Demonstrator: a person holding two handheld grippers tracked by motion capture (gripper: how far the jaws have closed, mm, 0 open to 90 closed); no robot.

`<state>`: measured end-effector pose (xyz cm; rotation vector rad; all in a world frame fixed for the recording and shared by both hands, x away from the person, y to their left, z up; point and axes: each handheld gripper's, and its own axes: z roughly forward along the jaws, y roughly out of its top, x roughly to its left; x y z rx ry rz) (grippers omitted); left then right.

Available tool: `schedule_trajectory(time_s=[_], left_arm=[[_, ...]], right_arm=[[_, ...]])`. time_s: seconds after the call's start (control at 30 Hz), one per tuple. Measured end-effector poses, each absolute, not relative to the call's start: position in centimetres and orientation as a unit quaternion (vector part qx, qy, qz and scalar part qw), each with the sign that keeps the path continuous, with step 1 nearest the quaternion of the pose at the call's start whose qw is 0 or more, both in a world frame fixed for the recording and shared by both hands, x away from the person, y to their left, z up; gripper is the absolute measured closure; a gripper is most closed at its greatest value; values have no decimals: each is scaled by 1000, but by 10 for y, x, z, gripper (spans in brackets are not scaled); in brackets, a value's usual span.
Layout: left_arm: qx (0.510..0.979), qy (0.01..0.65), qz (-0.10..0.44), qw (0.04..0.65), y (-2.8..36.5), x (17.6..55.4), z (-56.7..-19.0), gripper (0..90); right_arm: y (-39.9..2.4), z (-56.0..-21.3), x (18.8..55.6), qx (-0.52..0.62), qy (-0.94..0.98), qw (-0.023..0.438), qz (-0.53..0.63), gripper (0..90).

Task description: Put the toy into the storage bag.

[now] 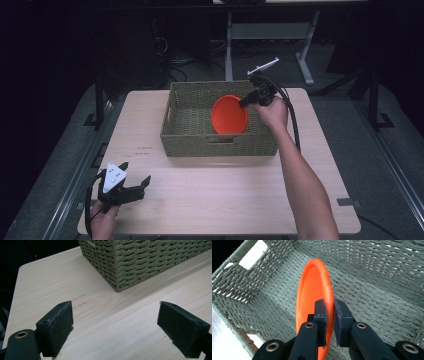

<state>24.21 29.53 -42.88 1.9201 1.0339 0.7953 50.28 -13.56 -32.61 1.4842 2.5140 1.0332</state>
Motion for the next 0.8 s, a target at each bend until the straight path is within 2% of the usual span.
schedule_trajectory(time_s=[0.47, 0.8], left_arm=[[759, 409, 313, 397, 295, 242, -429, 128], [761, 406, 315, 395, 294, 242, -428, 128]], right_arm=[[-134, -337, 509, 486, 816, 1, 314, 770], [-140, -334, 508, 489, 815, 1, 310, 655]])
